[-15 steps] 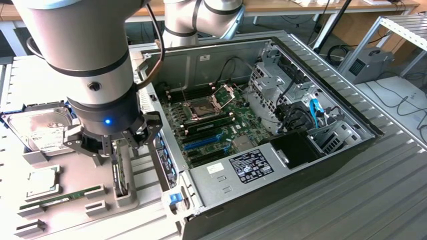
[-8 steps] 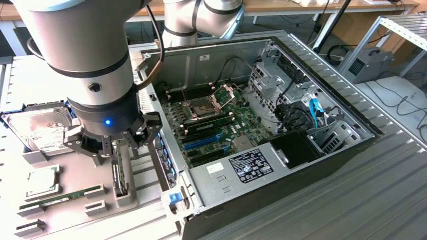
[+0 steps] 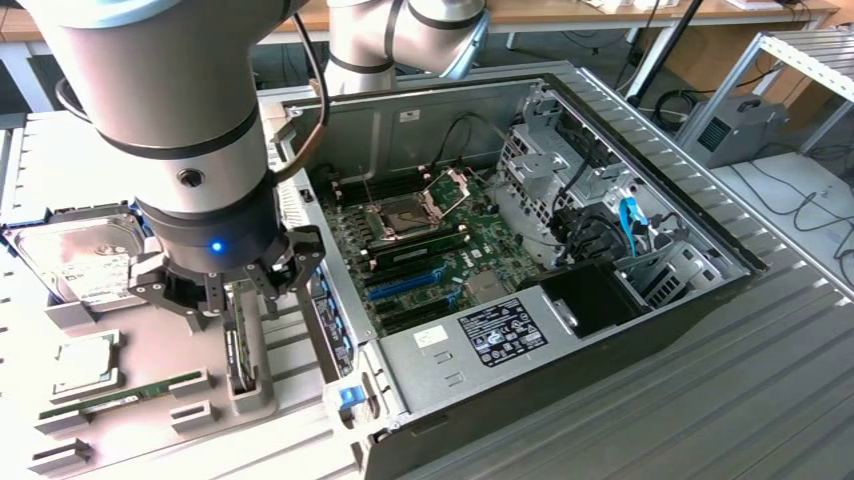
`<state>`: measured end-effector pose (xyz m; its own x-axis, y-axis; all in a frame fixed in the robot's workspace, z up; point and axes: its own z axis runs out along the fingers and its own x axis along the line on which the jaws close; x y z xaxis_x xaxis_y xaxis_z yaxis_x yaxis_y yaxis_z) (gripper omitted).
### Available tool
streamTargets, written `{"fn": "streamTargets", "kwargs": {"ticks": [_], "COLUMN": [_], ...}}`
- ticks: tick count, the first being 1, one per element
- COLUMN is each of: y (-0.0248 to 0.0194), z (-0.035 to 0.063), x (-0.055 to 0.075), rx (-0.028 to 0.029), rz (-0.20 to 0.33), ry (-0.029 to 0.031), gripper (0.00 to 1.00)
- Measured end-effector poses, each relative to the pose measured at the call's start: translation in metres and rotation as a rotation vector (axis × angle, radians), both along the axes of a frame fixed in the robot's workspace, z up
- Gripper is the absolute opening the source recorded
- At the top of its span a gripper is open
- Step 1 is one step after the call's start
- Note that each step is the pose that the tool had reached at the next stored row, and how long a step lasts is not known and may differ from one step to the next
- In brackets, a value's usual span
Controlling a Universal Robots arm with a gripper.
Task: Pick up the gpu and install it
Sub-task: 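Pick up the gpu and move the gpu toward the slot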
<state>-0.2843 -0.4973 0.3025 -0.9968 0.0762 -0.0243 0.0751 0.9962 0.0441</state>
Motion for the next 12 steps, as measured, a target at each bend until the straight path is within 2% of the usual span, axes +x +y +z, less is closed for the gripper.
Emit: {"fn": "streamTargets", "kwargs": {"ticks": [12], "y": [0.0], "z": [-0.0025], "x": [0.0], "rx": [0.0], "rz": [0.0], "ry": [0.0], "gripper": [0.42]}}
